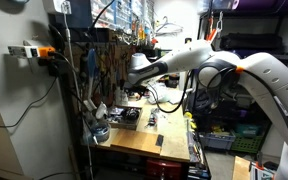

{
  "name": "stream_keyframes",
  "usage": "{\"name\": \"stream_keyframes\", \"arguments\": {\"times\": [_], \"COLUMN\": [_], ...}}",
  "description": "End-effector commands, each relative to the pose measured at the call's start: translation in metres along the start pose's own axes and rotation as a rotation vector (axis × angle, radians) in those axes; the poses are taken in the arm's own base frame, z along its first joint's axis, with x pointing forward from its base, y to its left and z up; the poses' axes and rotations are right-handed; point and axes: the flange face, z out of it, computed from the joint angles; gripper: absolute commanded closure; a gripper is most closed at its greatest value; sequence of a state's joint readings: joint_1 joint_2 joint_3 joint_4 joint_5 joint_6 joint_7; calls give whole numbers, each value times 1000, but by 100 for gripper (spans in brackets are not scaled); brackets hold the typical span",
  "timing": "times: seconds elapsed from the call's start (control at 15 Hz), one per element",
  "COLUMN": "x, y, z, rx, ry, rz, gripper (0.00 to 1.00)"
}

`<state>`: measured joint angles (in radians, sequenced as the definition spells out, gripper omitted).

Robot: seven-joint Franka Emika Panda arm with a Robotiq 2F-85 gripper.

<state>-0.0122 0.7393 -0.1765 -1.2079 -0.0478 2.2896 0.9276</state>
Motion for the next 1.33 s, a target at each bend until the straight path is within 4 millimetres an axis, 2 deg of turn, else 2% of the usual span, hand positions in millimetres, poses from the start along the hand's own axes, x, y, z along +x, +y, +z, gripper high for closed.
{"name": "stream_keyframes", "arguments": {"times": [0.0, 0.13, 0.33, 0.47, 0.6, 0.73, 1.0, 1.27], "x": [-6, -5, -6, -8, -11, -13, -24, -37], "y": [18, 29, 58, 76, 93, 107, 124, 142], "z": [-24, -23, -21, -30, -51, -79, -136, -168], "rx": [34, 40, 60, 66, 64, -13, -99, -153], "ry": [-85, -108, -149, -199, -252, -300, -359, -364], "rz": [-176, -282, -436, -534, -592, -605, -634, -667], "gripper": [0, 0, 0, 0, 0, 0, 0, 0]}}
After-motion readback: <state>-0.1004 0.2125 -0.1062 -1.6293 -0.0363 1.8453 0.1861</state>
